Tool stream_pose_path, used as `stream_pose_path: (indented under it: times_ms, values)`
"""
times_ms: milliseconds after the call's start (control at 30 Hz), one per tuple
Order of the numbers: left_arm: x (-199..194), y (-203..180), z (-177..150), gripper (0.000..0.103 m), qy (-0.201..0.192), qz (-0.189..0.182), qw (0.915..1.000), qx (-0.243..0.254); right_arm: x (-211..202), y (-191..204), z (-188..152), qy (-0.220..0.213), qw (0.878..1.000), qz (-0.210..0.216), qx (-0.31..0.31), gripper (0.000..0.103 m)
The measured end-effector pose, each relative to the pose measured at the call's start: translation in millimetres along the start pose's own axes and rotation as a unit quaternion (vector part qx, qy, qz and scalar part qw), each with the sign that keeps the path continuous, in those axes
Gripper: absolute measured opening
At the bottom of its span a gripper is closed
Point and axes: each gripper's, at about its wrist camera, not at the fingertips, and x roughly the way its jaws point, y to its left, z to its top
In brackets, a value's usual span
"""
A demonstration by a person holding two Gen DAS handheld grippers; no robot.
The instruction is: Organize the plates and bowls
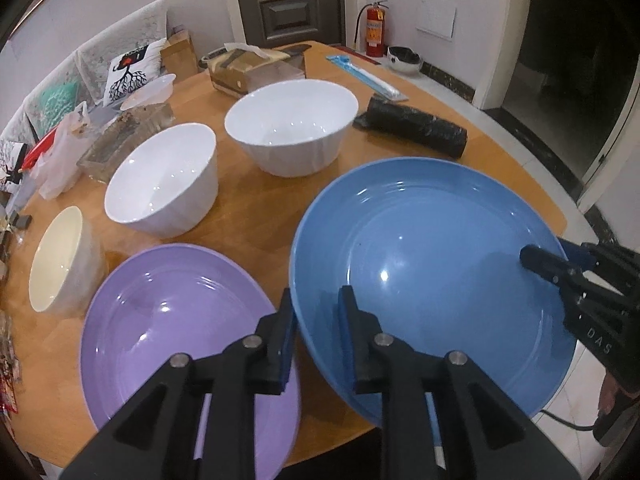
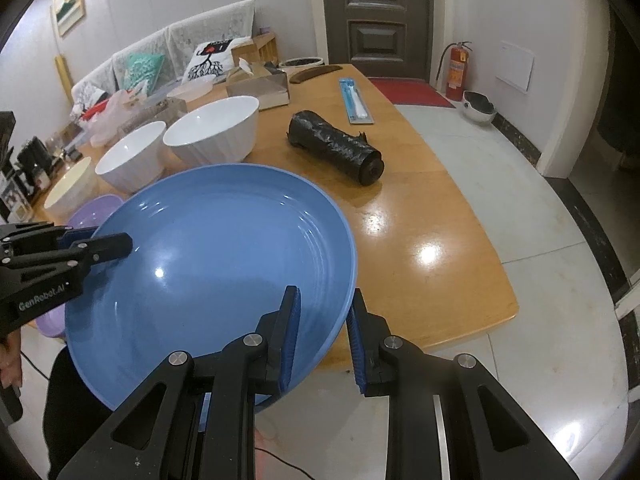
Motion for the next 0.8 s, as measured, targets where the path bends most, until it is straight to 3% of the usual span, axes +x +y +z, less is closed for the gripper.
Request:
stream_pose_path:
  times_ms: [500, 667, 800]
  values:
    - [11.1, -3.6, 1.8, 0.021, 0.008, 0.024, 0.9996, 0.010, 5.3, 0.0, 3.3, 0.002, 1.000, -0.012, 0.001, 0.020]
    - [3.0, 5.5, 3.4, 0.030, 0.000, 0.003, 0.9999, -0.011, -7.1, 1.5, 7.3, -0.014, 1.000, -0.025, 0.001, 0.022]
    - [-16.8, 16.8, 2.8, 0.032, -0.021, -0.023, 0.9990, -0.031, -22.3, 10.0, 13.8, -0.026, 1.000, -0.006, 0.002, 0.022]
